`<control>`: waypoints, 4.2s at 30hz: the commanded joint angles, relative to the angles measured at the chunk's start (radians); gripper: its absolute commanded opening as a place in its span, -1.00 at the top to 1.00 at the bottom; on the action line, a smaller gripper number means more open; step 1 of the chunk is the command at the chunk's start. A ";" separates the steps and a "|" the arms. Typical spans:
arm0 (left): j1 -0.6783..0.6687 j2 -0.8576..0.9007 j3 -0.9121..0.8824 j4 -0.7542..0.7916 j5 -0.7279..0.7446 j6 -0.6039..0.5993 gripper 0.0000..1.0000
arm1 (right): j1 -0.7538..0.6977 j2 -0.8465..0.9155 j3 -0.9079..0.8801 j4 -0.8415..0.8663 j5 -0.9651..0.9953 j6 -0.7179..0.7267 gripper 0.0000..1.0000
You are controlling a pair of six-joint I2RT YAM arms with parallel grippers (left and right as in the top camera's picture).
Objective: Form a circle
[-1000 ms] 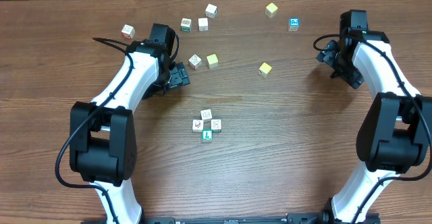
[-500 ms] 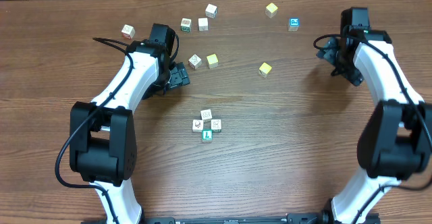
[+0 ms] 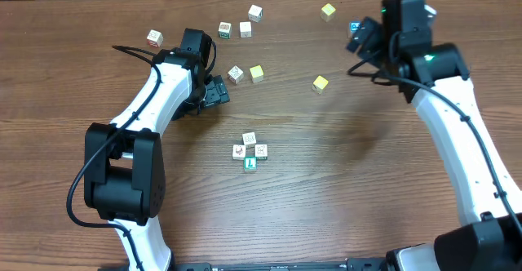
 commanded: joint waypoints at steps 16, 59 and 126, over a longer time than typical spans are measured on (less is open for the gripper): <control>0.005 0.010 0.014 0.002 -0.010 -0.002 -1.00 | 0.070 -0.268 -0.397 0.333 -0.084 -0.312 -1.00; 0.005 0.010 0.014 0.002 -0.010 -0.002 -0.99 | -0.096 -1.345 -1.553 0.816 -0.313 -0.495 -1.00; 0.109 -0.132 -0.023 0.032 -0.140 0.130 -1.00 | -0.097 -1.609 -1.553 0.821 -0.308 -0.496 -1.00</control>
